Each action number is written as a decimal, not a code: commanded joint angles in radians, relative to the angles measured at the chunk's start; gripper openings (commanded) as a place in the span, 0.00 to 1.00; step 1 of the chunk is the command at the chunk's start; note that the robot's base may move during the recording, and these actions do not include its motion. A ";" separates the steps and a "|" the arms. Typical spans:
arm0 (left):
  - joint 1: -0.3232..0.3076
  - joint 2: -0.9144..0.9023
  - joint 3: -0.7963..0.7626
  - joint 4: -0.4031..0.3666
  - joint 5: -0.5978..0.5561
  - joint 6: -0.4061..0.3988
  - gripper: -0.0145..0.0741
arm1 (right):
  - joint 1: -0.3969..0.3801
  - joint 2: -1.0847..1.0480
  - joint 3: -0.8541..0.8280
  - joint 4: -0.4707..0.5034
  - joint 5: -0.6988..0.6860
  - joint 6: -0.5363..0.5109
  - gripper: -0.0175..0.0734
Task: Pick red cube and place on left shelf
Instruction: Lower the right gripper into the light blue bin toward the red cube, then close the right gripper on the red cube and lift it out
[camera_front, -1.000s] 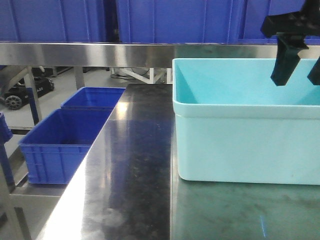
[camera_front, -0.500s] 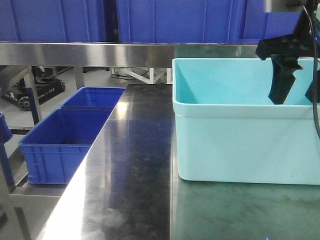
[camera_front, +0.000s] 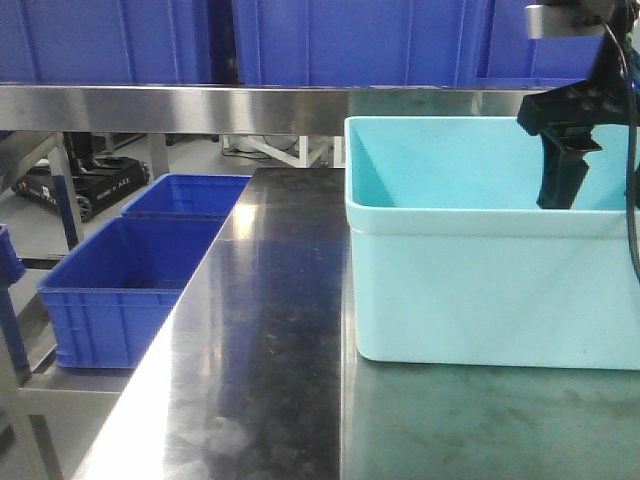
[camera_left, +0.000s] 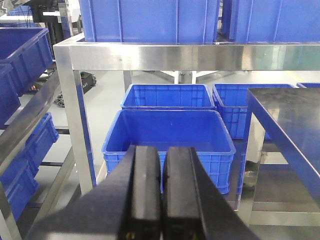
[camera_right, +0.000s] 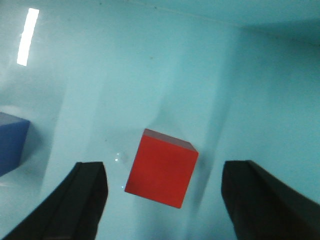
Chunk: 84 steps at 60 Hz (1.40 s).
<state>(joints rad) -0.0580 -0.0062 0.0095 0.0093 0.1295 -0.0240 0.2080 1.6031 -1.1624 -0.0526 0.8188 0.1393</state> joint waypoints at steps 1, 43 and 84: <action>0.000 -0.016 0.023 -0.003 -0.087 -0.001 0.28 | -0.003 -0.040 -0.031 -0.017 -0.034 -0.006 0.88; 0.000 -0.016 0.023 -0.003 -0.087 -0.001 0.28 | -0.003 0.055 -0.031 -0.017 -0.053 -0.006 0.88; 0.000 -0.016 0.023 -0.003 -0.087 -0.001 0.28 | -0.003 0.033 -0.031 -0.016 -0.072 -0.006 0.25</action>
<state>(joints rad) -0.0580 -0.0062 0.0095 0.0093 0.1295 -0.0240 0.2080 1.7176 -1.1638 -0.0526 0.7834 0.1393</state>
